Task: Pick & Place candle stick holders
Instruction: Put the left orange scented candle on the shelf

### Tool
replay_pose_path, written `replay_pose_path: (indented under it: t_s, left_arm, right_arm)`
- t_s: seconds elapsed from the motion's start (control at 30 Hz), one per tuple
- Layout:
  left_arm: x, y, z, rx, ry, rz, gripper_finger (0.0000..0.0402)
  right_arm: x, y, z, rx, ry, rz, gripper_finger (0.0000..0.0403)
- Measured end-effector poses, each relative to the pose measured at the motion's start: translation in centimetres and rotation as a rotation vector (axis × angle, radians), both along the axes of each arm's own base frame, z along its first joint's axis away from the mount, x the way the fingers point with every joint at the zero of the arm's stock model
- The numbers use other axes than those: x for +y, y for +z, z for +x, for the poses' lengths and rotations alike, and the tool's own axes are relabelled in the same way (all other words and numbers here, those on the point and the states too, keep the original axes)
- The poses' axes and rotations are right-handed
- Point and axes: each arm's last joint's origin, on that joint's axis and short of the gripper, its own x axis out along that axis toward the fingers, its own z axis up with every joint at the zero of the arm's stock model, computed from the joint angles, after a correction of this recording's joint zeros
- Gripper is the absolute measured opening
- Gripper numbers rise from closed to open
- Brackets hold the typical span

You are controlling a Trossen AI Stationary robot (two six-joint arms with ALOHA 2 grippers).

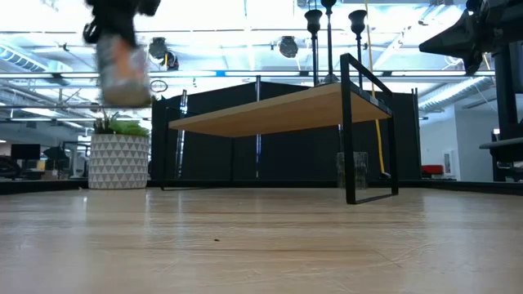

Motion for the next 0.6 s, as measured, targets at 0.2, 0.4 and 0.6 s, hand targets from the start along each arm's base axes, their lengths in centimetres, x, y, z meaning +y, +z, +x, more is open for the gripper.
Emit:
replay_pose_path:
  t_s: [0.2,0.4,0.6]
  left_arm:
    - [-0.1,5.1,2.6,-0.119,0.018,0.144,0.0000]
    - [2.1,7.1,7.4,-0.102,-0.049,0.275,0.0000]
    - [5.9,6.5,12.4,-0.007,-0.118,0.378,0.0000]
  right_arm:
    - [0.0,0.2,0.0,-0.021,0.000,-0.010,0.0000]
    - [0.0,0.3,0.0,-0.026,0.000,-0.012,0.0000]
    - [0.0,0.3,0.0,-0.025,0.002,-0.014,0.0000]
